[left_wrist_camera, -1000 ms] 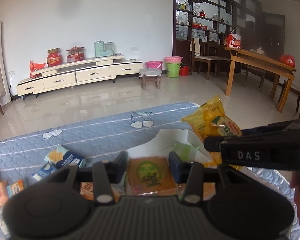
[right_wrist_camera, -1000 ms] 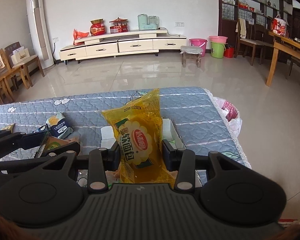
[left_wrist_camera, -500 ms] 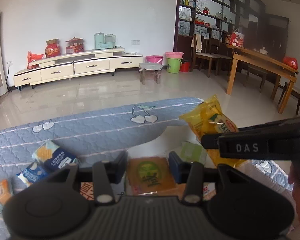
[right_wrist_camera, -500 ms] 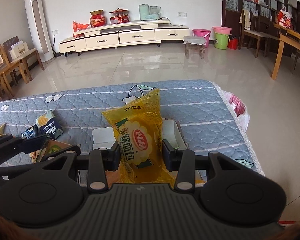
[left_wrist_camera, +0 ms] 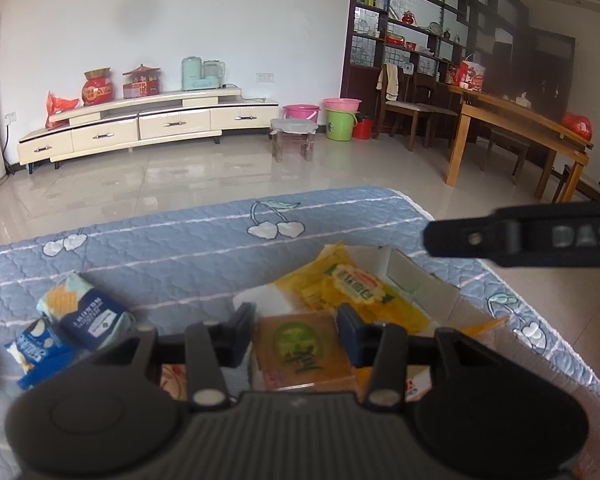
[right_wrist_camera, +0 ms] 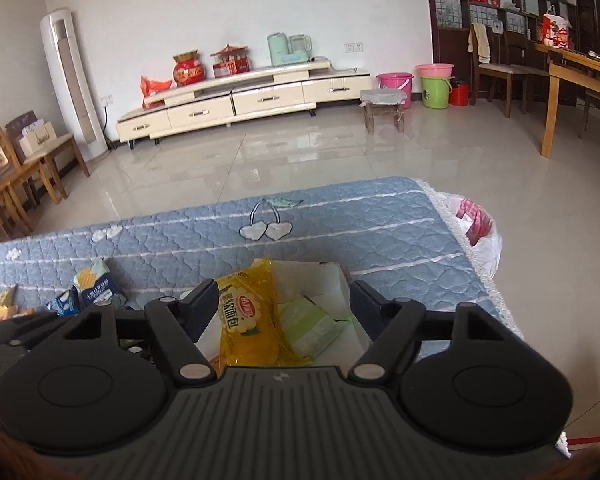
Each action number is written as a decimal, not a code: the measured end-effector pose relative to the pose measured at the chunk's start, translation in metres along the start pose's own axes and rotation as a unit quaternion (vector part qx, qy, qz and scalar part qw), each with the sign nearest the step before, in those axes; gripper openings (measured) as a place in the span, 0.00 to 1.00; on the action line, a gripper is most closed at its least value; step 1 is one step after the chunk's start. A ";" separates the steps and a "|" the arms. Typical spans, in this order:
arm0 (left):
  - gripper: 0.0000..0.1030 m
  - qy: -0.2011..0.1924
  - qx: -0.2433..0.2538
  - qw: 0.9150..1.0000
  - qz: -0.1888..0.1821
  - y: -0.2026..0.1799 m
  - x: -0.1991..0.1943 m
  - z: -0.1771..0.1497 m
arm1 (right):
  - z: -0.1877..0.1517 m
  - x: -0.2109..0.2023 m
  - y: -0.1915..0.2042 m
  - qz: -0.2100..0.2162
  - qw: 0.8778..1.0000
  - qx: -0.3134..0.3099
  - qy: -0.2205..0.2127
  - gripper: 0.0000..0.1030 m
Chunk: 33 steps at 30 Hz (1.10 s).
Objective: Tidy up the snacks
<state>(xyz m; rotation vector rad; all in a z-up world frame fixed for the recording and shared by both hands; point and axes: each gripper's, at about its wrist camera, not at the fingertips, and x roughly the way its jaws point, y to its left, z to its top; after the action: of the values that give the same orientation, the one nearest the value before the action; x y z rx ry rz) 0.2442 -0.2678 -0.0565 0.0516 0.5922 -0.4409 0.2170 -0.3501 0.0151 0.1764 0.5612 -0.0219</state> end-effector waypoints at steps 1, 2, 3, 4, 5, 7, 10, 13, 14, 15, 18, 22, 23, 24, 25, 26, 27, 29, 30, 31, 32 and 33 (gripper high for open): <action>0.43 0.001 -0.002 1.000 -0.004 -0.001 0.000 0.000 | 0.000 -0.005 -0.001 -0.004 1.000 -0.002 -0.005 0.88; 0.43 0.000 -0.002 1.000 -0.008 -0.003 0.000 0.000 | -0.001 -0.009 -0.003 -0.011 1.000 -0.007 -0.008 0.88; 0.43 0.000 -0.002 1.000 -0.014 -0.005 0.000 0.000 | -0.001 -0.012 -0.005 -0.014 1.000 -0.010 -0.010 0.88; 0.43 0.002 -0.008 1.000 -0.023 -0.005 -0.002 0.000 | -0.001 -0.015 -0.006 -0.016 1.000 -0.011 -0.011 0.88; 0.43 0.002 -0.013 0.999 -0.033 -0.007 -0.006 0.000 | -0.002 -0.017 -0.006 -0.016 1.000 -0.010 -0.013 0.88; 0.43 0.000 -0.015 0.999 -0.052 -0.012 -0.012 0.001 | -0.003 -0.023 -0.009 -0.014 1.000 -0.007 -0.019 0.88; 0.43 0.007 -0.020 0.997 -0.078 -0.021 -0.013 0.004 | -0.004 -0.030 -0.011 -0.020 0.999 -0.006 -0.026 0.88; 0.44 0.013 -0.014 0.995 -0.097 -0.028 -0.012 0.004 | -0.006 -0.031 -0.013 -0.019 0.999 -0.003 -0.025 0.88; 0.44 0.017 -0.013 0.994 -0.105 -0.030 -0.011 0.003 | -0.007 -0.032 -0.013 -0.021 0.999 -0.002 -0.025 0.88; 0.49 0.016 -0.011 0.994 -0.104 -0.032 -0.011 0.003 | -0.007 -0.033 -0.013 -0.021 0.999 -0.001 -0.025 0.88; 0.69 0.011 -0.005 0.997 -0.082 -0.035 -0.014 0.000 | -0.010 -0.036 -0.011 -0.028 0.999 0.001 -0.022 0.88; 0.71 0.010 0.004 0.999 -0.051 -0.035 -0.028 -0.001 | -0.016 -0.044 -0.005 -0.034 0.999 -0.004 -0.018 0.88; 0.72 0.009 0.011 0.999 -0.040 -0.036 -0.033 -0.002 | -0.018 -0.048 -0.003 -0.039 0.999 -0.005 -0.017 0.88; 0.75 0.007 0.013 0.999 -0.032 -0.037 -0.039 -0.003 | -0.020 -0.052 -0.001 -0.043 0.999 -0.006 -0.017 0.88; 0.76 0.005 0.012 1.000 -0.026 -0.037 -0.046 -0.004 | -0.022 -0.057 0.001 -0.045 0.999 -0.007 -0.018 0.88; 0.78 0.003 0.013 1.000 -0.019 -0.038 -0.053 -0.006 | -0.024 -0.062 0.002 -0.047 0.999 -0.006 -0.019 0.88; 0.82 0.002 0.015 1.000 -0.009 -0.039 -0.061 -0.008 | -0.026 -0.067 0.005 -0.052 0.998 -0.005 -0.021 0.91; 0.87 0.000 0.016 1.000 0.007 -0.039 -0.078 -0.013 | -0.033 -0.079 0.008 -0.061 0.998 -0.009 -0.021 0.94; 0.89 -0.002 0.011 1.000 0.014 -0.039 -0.087 -0.016 | -0.038 -0.085 0.010 -0.066 0.998 -0.010 -0.020 0.96; 0.90 -0.002 0.011 1.000 0.019 -0.039 -0.095 -0.020 | -0.042 -0.092 0.011 -0.068 0.998 -0.008 -0.017 0.99; 0.90 0.000 0.012 1.000 0.023 -0.039 -0.104 -0.023 | -0.047 -0.099 0.011 -0.069 0.997 -0.008 -0.014 0.99; 0.91 0.003 0.013 0.999 0.030 -0.040 -0.112 -0.028 | -0.051 -0.105 0.012 -0.072 0.997 -0.008 -0.011 1.00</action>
<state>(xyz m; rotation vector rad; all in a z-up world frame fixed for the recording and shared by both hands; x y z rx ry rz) 0.1297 -0.2558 -0.0145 0.0946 0.5899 -0.3912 0.1021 -0.3326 0.0304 0.1202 0.5502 -0.1592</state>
